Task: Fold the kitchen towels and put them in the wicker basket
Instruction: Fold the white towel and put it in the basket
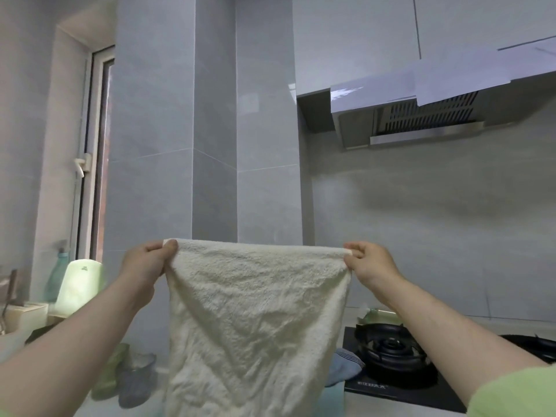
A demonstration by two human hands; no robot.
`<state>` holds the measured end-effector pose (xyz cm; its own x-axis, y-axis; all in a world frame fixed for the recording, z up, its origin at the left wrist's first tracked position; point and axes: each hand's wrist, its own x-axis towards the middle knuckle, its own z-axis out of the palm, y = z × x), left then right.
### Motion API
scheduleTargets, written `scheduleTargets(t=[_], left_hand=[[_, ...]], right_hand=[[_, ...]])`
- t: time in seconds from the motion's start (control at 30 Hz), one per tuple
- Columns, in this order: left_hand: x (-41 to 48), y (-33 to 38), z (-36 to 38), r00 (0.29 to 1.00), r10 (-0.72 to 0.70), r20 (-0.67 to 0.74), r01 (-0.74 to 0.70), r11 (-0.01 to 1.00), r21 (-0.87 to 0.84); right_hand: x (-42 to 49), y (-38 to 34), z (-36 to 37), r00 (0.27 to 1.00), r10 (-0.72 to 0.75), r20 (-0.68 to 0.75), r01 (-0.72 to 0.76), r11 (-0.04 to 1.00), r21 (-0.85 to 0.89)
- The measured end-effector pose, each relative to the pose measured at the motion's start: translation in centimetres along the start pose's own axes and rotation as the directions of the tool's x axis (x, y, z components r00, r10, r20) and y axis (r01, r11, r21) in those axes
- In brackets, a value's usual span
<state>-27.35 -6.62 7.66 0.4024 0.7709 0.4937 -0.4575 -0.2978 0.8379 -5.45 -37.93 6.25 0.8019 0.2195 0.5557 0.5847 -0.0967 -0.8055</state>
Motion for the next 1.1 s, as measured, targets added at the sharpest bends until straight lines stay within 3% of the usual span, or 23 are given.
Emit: scheduleTargets(t=[0.07, 0.23, 0.5, 0.63, 0.83, 1.1], left_hand=[[-0.4, -0.1, 0.0, 1.0, 0.0, 0.012, 0.0, 1.0, -0.017], [-0.7, -0.2, -0.4, 1.0, -0.011, 0.027, 0.012, 1.0, -0.023], [-2.4, 0.6, -0.5, 0.996, 0.093, -0.007, -0.092, 0.994, 0.052], [-3.1, 1.1, -1.9, 0.993, 0.104, 0.054, -0.111, 0.983, 0.145], [-4.2, 1.1, -2.8, 0.978, 0.207, 0.015, -0.205, 0.953, 0.224], [-4.4, -2.8, -2.8, 0.995, 0.001, -0.096, 0.004, 0.998, 0.058]], right_hand=[[0.1, -0.7, -0.3, 0.997, -0.075, -0.015, 0.072, 0.99, -0.121], [0.0, -2.0, -1.3, 0.99, -0.122, -0.068, 0.104, 0.969, -0.224], [-0.2, -2.8, -0.5, 0.997, 0.038, -0.067, -0.035, 0.998, 0.054], [-1.0, -3.2, -0.6, 0.998, 0.041, -0.047, -0.039, 0.998, 0.053], [-2.8, -3.1, -0.4, 0.997, 0.074, -0.008, -0.073, 0.995, 0.061], [-4.5, -0.3, 1.7, 0.969, 0.237, 0.071, -0.244, 0.962, 0.125]])
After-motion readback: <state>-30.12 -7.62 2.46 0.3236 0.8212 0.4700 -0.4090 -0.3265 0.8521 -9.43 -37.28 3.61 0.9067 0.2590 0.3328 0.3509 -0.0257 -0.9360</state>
